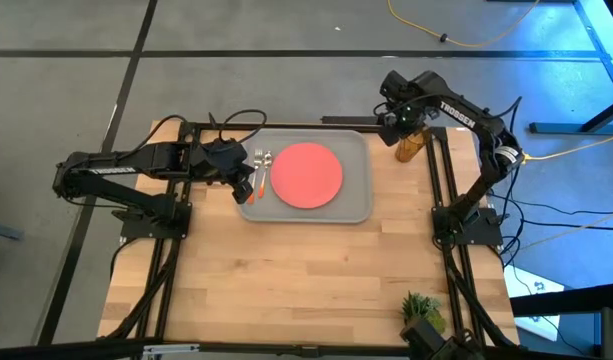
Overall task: Pick and place plate/cup/fork/spoon on tray
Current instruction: Put the orange cup on the gray tray to the top right of the pink plate
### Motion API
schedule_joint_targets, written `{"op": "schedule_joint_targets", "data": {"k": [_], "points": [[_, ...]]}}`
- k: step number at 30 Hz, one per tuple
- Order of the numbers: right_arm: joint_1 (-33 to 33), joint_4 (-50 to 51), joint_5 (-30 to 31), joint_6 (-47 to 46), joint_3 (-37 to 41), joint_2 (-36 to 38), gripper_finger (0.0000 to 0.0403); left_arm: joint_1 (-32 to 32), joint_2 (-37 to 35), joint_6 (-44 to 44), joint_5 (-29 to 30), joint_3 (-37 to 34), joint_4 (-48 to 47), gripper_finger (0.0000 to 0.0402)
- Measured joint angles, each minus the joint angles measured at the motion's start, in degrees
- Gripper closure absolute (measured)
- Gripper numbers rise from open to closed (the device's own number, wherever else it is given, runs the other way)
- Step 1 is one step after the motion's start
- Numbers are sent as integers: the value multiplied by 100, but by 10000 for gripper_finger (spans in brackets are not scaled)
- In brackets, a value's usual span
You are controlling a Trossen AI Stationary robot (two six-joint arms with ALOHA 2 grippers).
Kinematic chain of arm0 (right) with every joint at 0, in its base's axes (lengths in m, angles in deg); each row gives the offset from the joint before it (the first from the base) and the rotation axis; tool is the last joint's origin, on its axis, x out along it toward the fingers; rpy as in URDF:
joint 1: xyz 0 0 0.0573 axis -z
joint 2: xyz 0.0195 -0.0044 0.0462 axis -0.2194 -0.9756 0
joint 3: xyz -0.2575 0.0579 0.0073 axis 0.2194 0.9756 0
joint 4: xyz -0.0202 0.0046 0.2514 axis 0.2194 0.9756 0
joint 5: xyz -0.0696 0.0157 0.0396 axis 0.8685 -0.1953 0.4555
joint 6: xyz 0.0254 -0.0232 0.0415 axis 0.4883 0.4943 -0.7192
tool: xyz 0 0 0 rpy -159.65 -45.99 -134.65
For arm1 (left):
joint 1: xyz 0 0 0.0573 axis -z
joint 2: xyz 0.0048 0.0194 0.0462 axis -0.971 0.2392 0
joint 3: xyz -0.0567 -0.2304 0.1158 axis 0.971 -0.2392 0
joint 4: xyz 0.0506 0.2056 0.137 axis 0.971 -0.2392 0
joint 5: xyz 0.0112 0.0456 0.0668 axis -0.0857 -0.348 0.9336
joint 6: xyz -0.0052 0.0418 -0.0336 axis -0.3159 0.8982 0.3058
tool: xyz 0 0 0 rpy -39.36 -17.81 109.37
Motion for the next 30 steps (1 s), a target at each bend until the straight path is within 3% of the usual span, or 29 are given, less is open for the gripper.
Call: {"op": "schedule_joint_targets", "data": {"k": [10, 15, 21, 30], "points": [[38, -598, -136, 274, 788, -11, 325, 1, 0, 4, 2, 0, -1, 401], [38, -804, -145, 630, 798, -11, 382, 2, 0, 5, 2, 0, 1, 401], [4, -701, -98, 845, 433, -11, 393, 2, 0, 7, 0, 0, 1, 401], [-467, 29, 46, 1124, -853, -12, 393, 0, 0, 9, -24, 0, -1, 401]]}}
